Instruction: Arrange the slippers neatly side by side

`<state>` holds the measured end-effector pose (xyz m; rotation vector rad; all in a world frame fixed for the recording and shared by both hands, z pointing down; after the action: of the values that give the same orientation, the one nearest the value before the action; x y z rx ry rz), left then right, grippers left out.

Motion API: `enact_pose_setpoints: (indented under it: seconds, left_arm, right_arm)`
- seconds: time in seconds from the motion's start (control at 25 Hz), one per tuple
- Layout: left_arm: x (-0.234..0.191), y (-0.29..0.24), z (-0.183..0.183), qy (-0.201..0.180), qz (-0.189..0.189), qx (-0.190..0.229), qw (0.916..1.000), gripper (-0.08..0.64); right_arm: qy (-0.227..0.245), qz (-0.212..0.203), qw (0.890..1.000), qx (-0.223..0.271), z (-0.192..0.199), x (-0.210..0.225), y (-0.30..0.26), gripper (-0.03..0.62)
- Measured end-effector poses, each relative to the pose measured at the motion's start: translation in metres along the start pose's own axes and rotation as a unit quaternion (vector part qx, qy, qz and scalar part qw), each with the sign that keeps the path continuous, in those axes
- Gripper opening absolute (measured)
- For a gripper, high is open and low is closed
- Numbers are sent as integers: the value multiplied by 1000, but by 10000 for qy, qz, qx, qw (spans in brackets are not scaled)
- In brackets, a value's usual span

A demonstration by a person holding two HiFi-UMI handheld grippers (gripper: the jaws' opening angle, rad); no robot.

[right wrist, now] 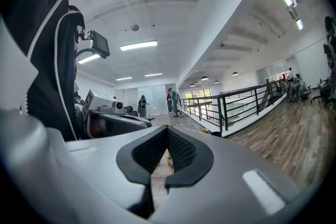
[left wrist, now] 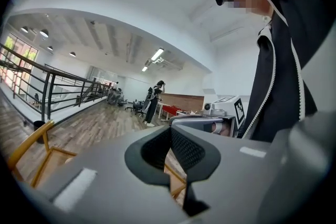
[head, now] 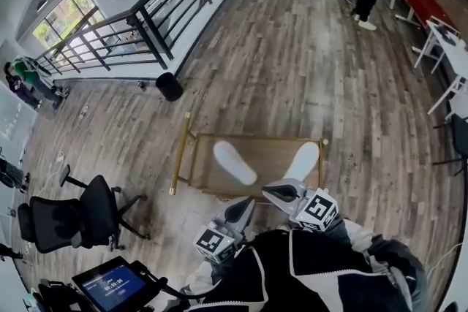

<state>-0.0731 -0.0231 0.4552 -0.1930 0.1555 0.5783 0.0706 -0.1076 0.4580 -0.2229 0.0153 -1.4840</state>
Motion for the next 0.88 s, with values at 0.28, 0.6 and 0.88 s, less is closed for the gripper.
enact_pose_setpoints:
  seconds: [0.28, 0.6, 0.88]
  left_arm:
    - [-38, -28, 2, 0, 412, -49, 9991, 18]
    - [-137, -38, -28, -303, 1262, -208, 9913, 18]
    - [-172, -47, -51, -463, 1746, -287, 9831, 18]
  right_arm:
    - [-59, 497, 9985, -230, 9, 28, -8, 5]
    - [-176, 1677, 9856, -82, -15, 60, -64, 5]
    - [-280, 2357, 9713, 136, -27, 71, -84, 5]
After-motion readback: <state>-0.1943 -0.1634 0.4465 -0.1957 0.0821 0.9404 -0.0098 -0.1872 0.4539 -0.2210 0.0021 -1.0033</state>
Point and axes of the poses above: the fingertips, and each gripper's own axes: y backward along the fingers, x to its right, z out of its underside, the point moved 8 cm from there along y, backward along the fingers, and after that the axes turned 4 degrees about -x, right-handed, at the moved point
